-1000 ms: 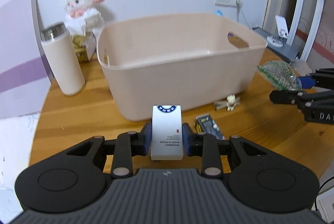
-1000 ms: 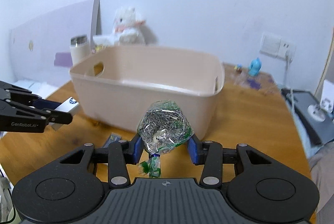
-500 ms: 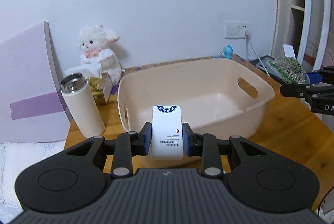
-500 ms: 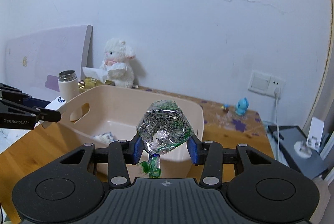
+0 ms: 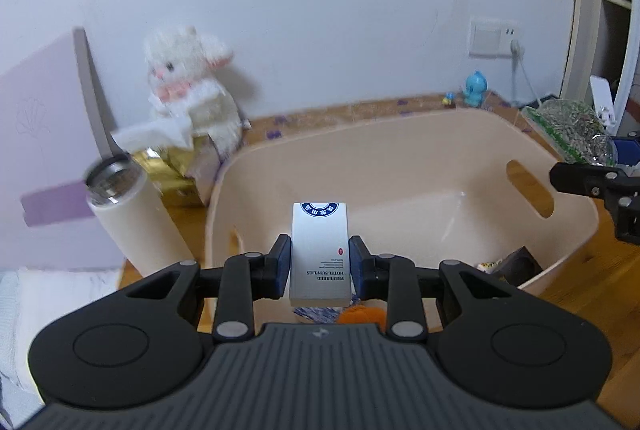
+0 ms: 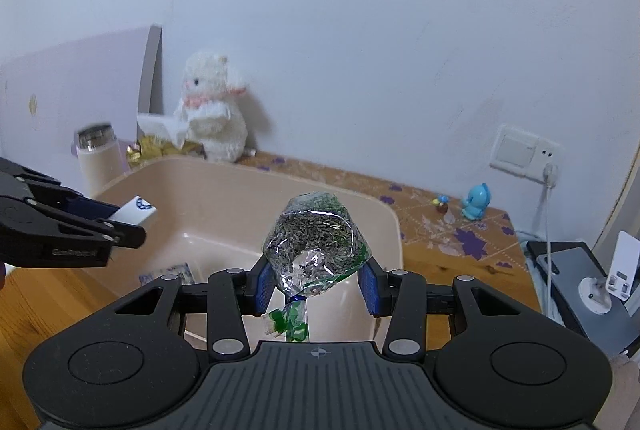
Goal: Organize objects
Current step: 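Lift both items into the basket and open both tools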
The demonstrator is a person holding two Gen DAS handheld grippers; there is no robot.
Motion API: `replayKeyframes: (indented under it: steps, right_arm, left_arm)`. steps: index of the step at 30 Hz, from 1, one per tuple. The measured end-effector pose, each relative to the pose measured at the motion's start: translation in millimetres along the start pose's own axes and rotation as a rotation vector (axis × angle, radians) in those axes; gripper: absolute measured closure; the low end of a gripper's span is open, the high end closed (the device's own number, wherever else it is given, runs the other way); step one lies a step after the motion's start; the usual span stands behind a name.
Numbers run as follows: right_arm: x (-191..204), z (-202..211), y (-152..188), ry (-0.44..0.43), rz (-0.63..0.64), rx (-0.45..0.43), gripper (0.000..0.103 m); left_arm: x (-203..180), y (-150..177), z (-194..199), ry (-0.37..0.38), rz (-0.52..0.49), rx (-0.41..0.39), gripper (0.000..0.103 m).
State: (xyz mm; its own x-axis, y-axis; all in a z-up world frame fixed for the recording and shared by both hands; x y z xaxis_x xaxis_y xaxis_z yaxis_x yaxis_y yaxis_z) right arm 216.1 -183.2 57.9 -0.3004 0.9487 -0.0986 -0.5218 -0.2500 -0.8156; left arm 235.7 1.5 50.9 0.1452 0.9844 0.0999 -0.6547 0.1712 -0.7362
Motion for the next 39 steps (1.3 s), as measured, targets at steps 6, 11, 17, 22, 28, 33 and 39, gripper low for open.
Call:
replayKeyframes:
  steps: [6,11,17,22,28,33,39]
  right_arm:
    - [5.6,-30.0,11.9,-0.003,0.008,0.086,0.062]
    - [5.6,-41.5,21.8,-0.013,-0.002,0.130,0.056]
    - [0.8,-30.5,20.2,0.005,-0.015,0.109,0.040]
    - [-3.6,-3.9,13.3,0.016,-0.031,0.054,0.022]
    - [-4.8,31.8,12.9,0.019,-0.039,0.012,0.006]
    - [-1.9,51.3,24.6,0.017,-0.031,0.019,0.001]
    - [2.3,58.7,51.2,0.008,-0.024,0.074,0.000]
  left_arm:
    - [-6.2,5.4,-32.5,-0.032,-0.001,0.072,0.070]
    - [-8.6,10.8,-46.7,-0.047,-0.014,0.113,0.070]
    - [-10.9,9.0,-40.2,-0.069,-0.040,0.094,0.063]
    - [-9.1,3.4,-11.1,-0.089,-0.038,0.018,0.021]
    - [-10.0,3.4,31.5,-0.083,-0.040,-0.051,0.010]
    - [-13.0,15.5,52.2,-0.065,-0.039,-0.048,0.006]
    - [-17.5,40.4,56.0,-0.063,-0.053,-0.005,0.006]
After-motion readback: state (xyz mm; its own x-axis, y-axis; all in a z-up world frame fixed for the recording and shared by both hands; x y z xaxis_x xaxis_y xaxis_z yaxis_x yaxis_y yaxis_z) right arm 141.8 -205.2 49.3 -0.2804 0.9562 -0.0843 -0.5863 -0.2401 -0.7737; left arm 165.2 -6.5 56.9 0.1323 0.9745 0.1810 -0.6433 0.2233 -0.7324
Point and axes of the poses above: each gripper's, at about its wrist camera, not at the fingertips, and z roughly against the way its jaws point, x to its left, y to its underside, the point moved 4 cm from there along -z, roughly the way its jaws point, and after that the axes turned 3 degrees about x, right-handed, at the moved point
